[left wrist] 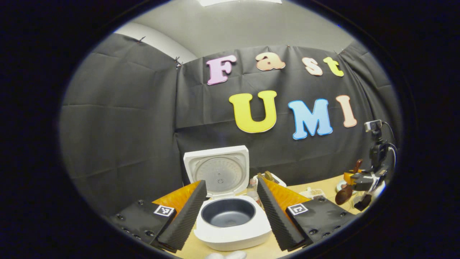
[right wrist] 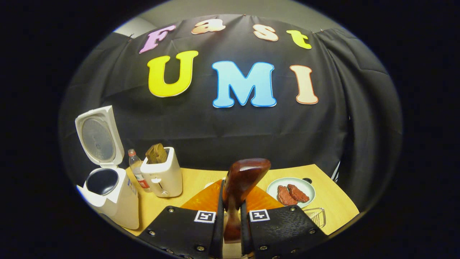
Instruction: Close the left gripper, press the button to open the rice cooker; take a wooden spoon from the chopstick holder with the right hand, scoop a spoonful of rice and pour it into the rice cooker, then put the wooden spoon back into the chopstick holder.
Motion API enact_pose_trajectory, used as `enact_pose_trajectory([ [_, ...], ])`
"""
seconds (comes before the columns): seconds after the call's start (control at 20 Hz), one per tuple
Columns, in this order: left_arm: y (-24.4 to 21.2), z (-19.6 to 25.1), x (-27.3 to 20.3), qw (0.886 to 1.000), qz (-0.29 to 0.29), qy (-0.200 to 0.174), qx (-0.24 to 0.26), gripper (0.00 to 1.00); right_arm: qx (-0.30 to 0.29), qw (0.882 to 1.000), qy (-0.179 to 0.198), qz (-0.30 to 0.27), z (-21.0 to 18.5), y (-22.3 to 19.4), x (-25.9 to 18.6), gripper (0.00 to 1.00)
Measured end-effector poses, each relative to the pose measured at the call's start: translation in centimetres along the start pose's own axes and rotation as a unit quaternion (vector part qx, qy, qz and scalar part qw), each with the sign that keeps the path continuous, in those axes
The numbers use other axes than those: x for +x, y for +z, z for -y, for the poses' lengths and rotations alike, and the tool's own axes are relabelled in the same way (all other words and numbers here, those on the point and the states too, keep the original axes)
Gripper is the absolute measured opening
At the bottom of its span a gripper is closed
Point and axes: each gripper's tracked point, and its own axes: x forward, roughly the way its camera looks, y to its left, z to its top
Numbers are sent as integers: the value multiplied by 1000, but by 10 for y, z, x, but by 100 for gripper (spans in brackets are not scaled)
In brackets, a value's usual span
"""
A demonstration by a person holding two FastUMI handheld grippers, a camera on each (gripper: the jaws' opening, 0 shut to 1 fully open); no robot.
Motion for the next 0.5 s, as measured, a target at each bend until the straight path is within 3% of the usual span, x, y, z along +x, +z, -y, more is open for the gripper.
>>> enact_pose_trajectory([
  [0.5, -13, -19, 7, 1000, -14, 6, -6, 98, -133, 990, -12, -37, -29, -72, 24, 20],
])
